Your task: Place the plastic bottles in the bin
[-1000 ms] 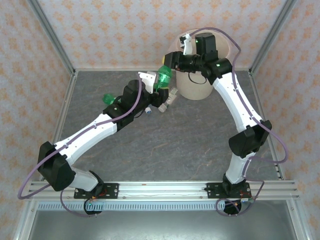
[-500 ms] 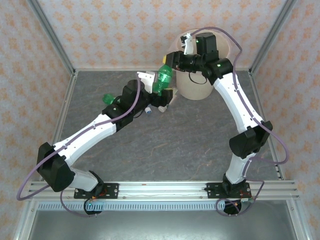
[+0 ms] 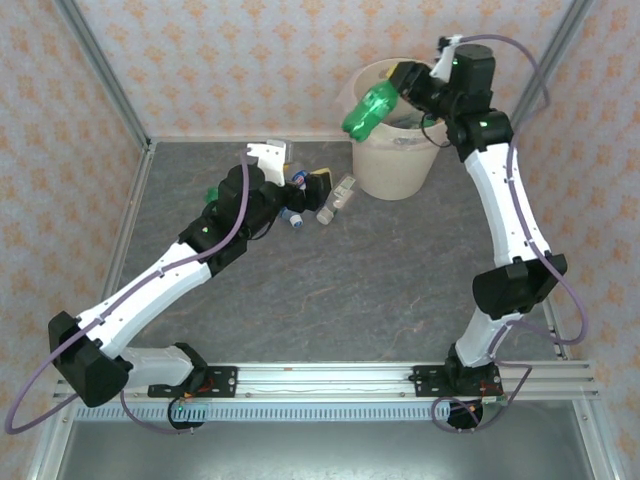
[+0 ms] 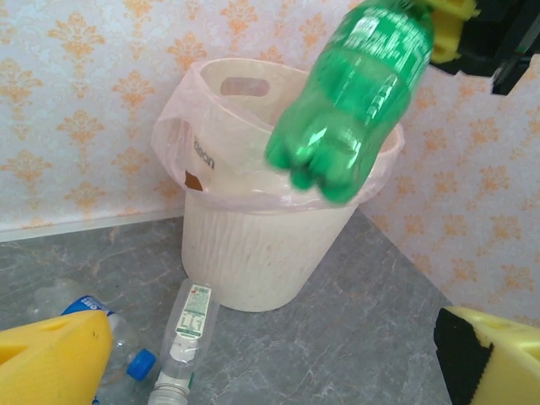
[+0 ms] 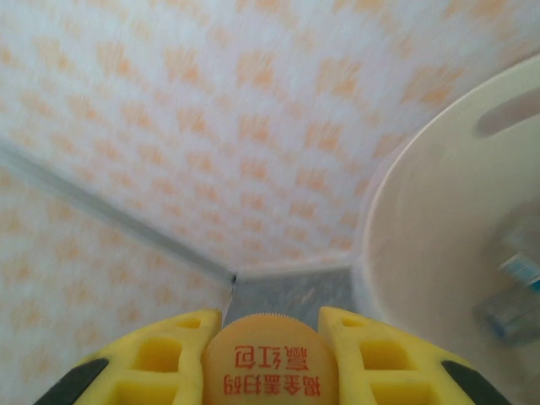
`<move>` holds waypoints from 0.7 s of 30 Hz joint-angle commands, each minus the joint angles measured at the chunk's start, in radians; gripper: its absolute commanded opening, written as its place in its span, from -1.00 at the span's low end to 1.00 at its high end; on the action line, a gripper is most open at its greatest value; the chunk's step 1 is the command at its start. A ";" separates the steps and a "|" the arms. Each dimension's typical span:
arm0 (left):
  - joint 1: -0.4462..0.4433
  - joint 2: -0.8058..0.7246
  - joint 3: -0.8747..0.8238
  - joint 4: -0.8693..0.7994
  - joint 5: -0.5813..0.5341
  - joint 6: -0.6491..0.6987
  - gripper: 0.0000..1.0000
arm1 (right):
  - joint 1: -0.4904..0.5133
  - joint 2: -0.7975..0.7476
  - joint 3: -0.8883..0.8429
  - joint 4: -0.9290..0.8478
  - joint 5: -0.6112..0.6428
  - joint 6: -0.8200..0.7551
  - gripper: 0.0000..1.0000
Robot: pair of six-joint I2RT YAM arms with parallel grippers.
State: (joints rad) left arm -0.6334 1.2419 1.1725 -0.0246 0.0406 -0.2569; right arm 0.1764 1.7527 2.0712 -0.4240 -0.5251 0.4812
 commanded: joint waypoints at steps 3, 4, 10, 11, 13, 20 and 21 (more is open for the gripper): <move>-0.005 -0.042 -0.031 0.009 -0.039 -0.018 0.98 | -0.054 -0.009 -0.013 0.148 0.222 0.113 -0.64; -0.005 -0.047 -0.036 0.010 -0.041 -0.020 0.98 | -0.058 0.000 -0.012 0.153 0.260 0.122 -0.65; -0.005 -0.074 -0.065 0.019 -0.065 -0.038 0.98 | -0.061 0.076 -0.017 0.219 0.431 0.200 -0.64; -0.004 -0.075 -0.067 0.016 -0.070 -0.039 0.98 | -0.061 0.093 -0.013 0.228 0.447 0.209 -0.62; -0.005 -0.076 -0.067 0.010 -0.080 -0.039 0.98 | -0.061 0.134 0.009 0.233 0.478 0.221 -0.58; -0.005 -0.072 -0.064 -0.001 -0.124 -0.041 0.98 | -0.061 0.274 0.129 0.231 0.529 0.252 -0.58; -0.005 -0.070 -0.064 0.000 -0.131 -0.044 0.98 | -0.061 0.298 0.152 0.223 0.529 0.256 -0.57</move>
State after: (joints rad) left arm -0.6334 1.1858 1.1172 -0.0254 -0.0467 -0.2886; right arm 0.1150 2.0319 2.1437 -0.2317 -0.0456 0.7082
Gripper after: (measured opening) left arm 0.990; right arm 0.273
